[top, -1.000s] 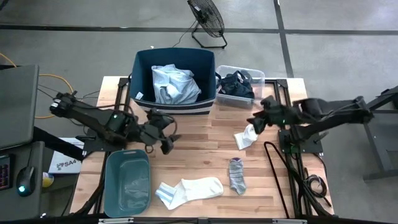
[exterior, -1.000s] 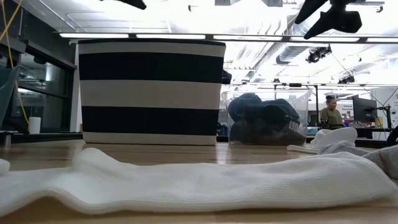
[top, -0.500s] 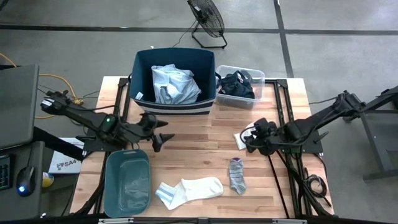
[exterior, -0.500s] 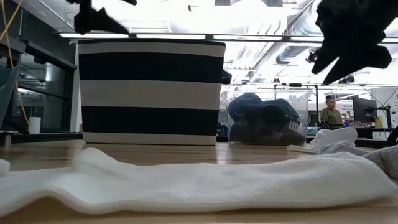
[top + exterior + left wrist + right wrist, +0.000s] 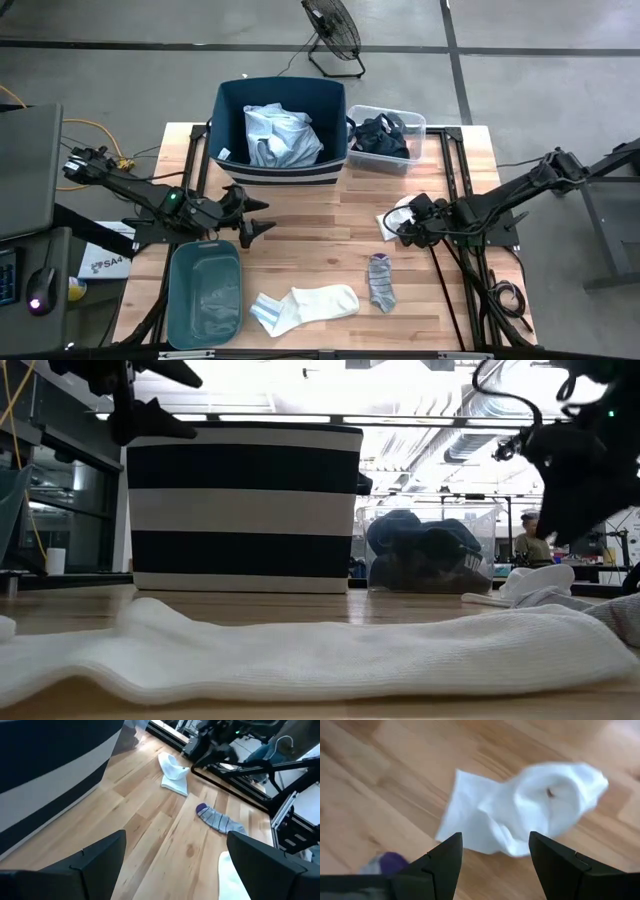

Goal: Pick & Place Cloths
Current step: Put the top white sock into the light blue bin

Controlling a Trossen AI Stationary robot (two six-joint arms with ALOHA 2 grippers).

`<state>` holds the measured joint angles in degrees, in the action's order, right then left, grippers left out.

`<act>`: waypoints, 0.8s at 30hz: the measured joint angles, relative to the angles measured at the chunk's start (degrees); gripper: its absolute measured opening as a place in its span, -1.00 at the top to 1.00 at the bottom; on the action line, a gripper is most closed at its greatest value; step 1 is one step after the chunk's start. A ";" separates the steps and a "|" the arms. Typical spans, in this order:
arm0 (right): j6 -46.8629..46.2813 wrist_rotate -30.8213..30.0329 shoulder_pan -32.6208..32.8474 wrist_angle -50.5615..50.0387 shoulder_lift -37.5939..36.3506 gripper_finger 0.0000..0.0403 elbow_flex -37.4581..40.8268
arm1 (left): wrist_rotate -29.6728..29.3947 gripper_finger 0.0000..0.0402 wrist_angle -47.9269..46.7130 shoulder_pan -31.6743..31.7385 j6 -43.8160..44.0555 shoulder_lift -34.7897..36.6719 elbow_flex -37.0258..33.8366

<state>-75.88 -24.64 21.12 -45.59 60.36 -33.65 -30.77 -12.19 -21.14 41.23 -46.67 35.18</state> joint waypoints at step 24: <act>6.00 5.32 -12.40 13.99 9.13 -0.10 3.94 | -1.33 -0.69 -13.43 0.12 -7.12 19.89 -0.04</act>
<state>-69.88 -19.32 8.72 -31.59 69.48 -29.71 -32.11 -25.62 -21.02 34.11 -26.77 35.14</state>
